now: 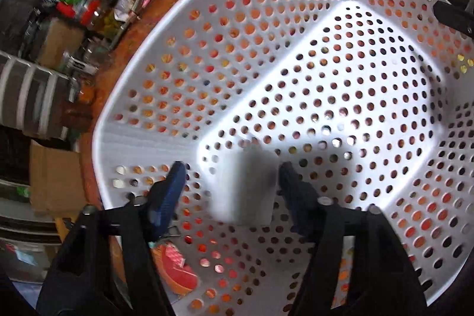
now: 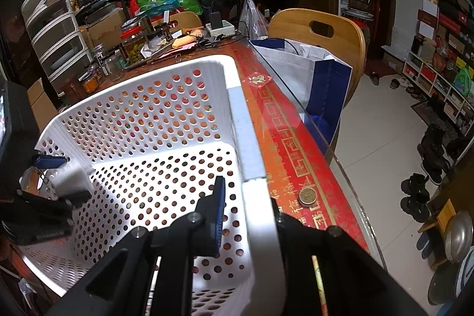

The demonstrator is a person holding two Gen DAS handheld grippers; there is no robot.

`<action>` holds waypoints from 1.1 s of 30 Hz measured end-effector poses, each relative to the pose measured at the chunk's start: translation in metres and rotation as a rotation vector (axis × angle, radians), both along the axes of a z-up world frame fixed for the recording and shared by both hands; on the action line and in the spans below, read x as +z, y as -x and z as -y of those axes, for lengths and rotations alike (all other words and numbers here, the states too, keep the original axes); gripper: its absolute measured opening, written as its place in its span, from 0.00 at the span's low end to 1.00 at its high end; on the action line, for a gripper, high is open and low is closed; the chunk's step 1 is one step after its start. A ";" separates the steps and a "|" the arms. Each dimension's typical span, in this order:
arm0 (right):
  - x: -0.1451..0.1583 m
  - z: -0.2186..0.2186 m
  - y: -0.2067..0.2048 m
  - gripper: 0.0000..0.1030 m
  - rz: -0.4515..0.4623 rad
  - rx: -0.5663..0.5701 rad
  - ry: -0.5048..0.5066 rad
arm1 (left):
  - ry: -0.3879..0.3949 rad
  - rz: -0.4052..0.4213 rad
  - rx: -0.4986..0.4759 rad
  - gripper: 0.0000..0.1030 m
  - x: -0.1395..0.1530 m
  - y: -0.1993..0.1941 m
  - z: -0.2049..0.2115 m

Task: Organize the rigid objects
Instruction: 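Carry the white charger into the basket and open the left tool, then grasp the black charger with its cable using the left tool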

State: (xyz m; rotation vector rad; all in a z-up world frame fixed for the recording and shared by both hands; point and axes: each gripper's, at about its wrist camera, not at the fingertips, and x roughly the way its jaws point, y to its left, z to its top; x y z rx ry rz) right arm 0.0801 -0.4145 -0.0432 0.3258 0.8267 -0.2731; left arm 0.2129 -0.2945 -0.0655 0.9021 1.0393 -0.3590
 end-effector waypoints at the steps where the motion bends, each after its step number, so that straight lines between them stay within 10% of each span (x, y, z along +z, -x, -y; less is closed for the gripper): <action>1: 0.000 0.001 0.000 0.14 0.002 0.001 -0.003 | 0.009 0.036 -0.001 0.88 0.004 0.001 0.000; 7: 0.000 0.001 -0.002 0.14 -0.008 0.004 0.003 | 0.205 0.209 0.033 0.94 0.062 0.016 -0.046; 13: 0.000 0.000 -0.005 0.14 -0.021 0.008 0.016 | 0.339 0.316 0.319 1.00 0.102 -0.040 -0.186; 20: 0.000 0.001 -0.005 0.14 -0.015 0.008 0.010 | 0.403 0.170 0.668 1.00 0.029 -0.158 -0.334; 33: 0.000 0.002 -0.003 0.14 -0.014 0.000 0.013 | 0.407 0.103 0.650 1.00 -0.058 -0.196 -0.332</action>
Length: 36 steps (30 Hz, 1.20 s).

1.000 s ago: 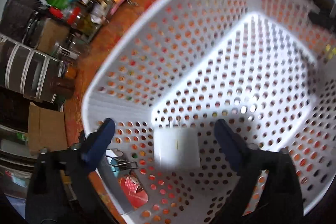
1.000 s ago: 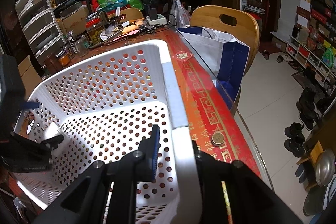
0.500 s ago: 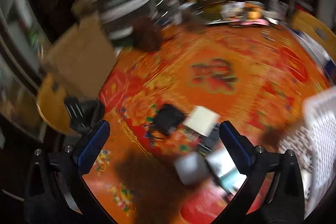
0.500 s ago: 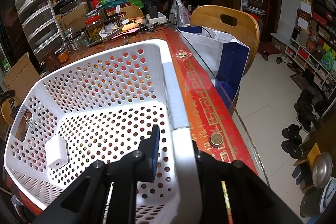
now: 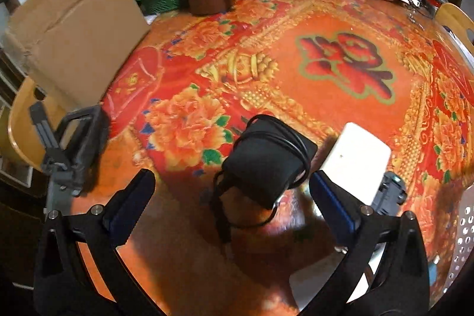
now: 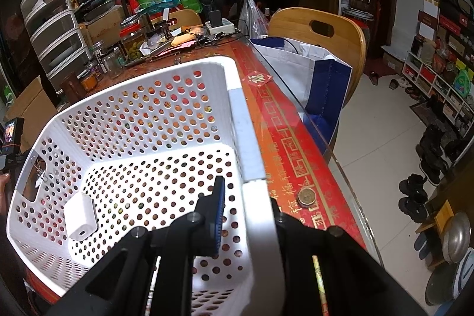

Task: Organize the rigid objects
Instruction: 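Grasp the black charger with its cable using the left tool, then carry the black charger into the basket and release it from the left tool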

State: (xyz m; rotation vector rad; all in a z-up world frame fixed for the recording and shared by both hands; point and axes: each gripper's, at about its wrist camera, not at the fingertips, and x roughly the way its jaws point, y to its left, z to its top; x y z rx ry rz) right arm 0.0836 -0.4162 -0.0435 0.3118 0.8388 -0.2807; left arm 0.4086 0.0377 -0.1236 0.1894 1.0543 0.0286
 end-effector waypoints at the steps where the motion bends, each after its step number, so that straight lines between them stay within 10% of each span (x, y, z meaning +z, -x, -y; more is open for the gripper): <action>1: 0.000 0.000 0.000 0.14 -0.002 -0.002 0.004 | 0.003 -0.004 -0.003 1.00 -0.004 -0.003 -0.001; 9: 0.002 -0.003 0.000 0.14 0.005 -0.011 0.040 | 0.081 0.035 -0.003 0.97 -0.014 -0.010 -0.007; 14: 0.002 -0.004 -0.001 0.14 0.002 -0.020 0.046 | 0.090 0.075 -0.061 0.52 -0.007 -0.004 0.004; 25: 0.002 -0.008 -0.003 0.14 -0.017 -0.010 0.068 | -0.042 0.316 0.116 0.47 0.035 0.034 -0.010; 36: 0.003 -0.010 -0.007 0.15 -0.033 0.008 0.074 | -0.068 0.351 0.146 0.47 0.069 0.077 -0.002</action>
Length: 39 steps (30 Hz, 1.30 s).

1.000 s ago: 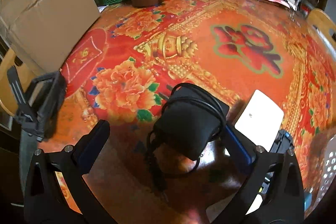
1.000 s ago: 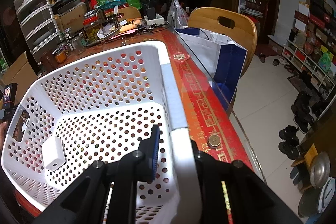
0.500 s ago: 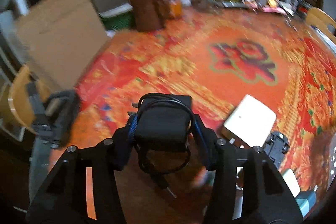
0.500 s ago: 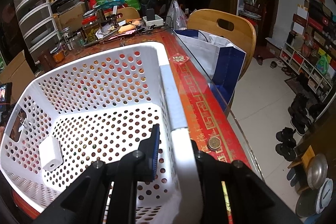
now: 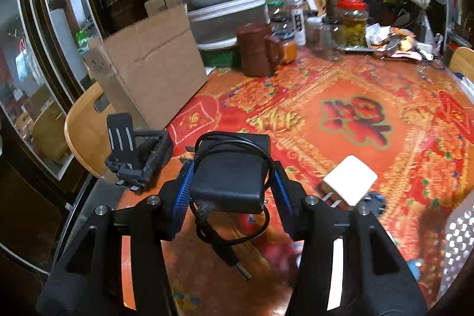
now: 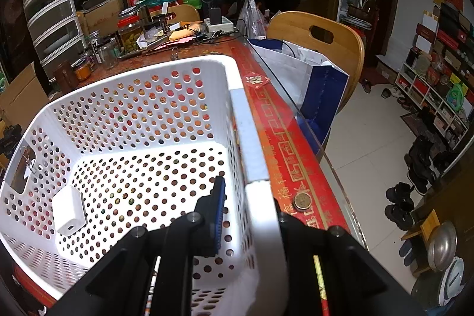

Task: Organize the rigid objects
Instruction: 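Carry the black charger into the basket and release it from the left tool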

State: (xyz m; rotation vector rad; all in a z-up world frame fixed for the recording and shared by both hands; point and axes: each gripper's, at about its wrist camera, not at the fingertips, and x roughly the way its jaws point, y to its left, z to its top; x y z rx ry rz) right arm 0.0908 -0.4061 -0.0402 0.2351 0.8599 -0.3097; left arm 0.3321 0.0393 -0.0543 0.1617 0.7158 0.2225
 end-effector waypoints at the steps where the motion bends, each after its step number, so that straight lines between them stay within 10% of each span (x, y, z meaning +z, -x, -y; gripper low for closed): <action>1: 0.000 0.000 0.000 0.15 0.000 0.000 0.000 | -0.004 0.007 -0.007 0.47 0.005 0.005 0.004; 31: -0.001 0.002 0.001 0.16 0.037 0.039 -0.030 | 0.003 0.056 -0.265 0.47 0.078 0.084 0.155; 39: -0.002 0.001 0.001 0.17 0.040 0.044 -0.031 | -0.005 -0.078 -0.446 0.47 0.068 0.091 0.225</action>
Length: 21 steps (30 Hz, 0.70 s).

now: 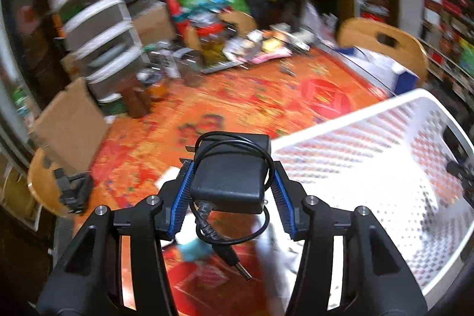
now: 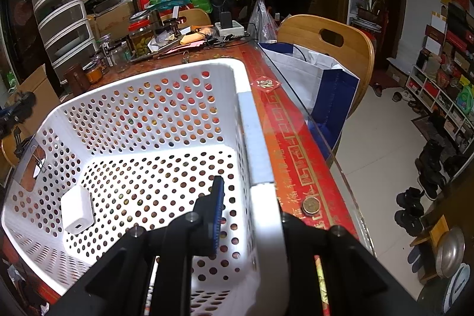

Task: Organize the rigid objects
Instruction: 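Carry the black charger into the basket and release it from the left tool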

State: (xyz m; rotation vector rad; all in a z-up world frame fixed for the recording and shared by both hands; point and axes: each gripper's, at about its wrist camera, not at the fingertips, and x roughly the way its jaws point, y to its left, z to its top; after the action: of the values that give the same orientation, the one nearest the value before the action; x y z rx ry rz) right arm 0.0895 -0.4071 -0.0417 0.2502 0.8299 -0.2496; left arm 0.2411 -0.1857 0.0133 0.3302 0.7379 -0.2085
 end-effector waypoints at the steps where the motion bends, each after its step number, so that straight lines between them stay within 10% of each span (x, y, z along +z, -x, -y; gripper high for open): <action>1: 0.000 0.000 0.000 0.17 0.000 0.001 -0.001 | -0.011 -0.020 -0.022 0.47 -0.004 0.001 0.009; 16: 0.000 -0.001 0.001 0.17 0.001 0.002 -0.007 | -0.283 -0.366 -0.226 0.49 -0.076 -0.016 0.114; 21: -0.001 0.000 0.001 0.17 0.000 0.001 -0.009 | -0.272 -0.249 -0.245 0.91 -0.059 -0.008 0.112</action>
State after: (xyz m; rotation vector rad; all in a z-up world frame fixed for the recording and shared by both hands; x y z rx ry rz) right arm 0.0884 -0.4074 -0.0423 0.2578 0.8312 -0.2451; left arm 0.2486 -0.2981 -0.0459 0.6631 0.9746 -0.3873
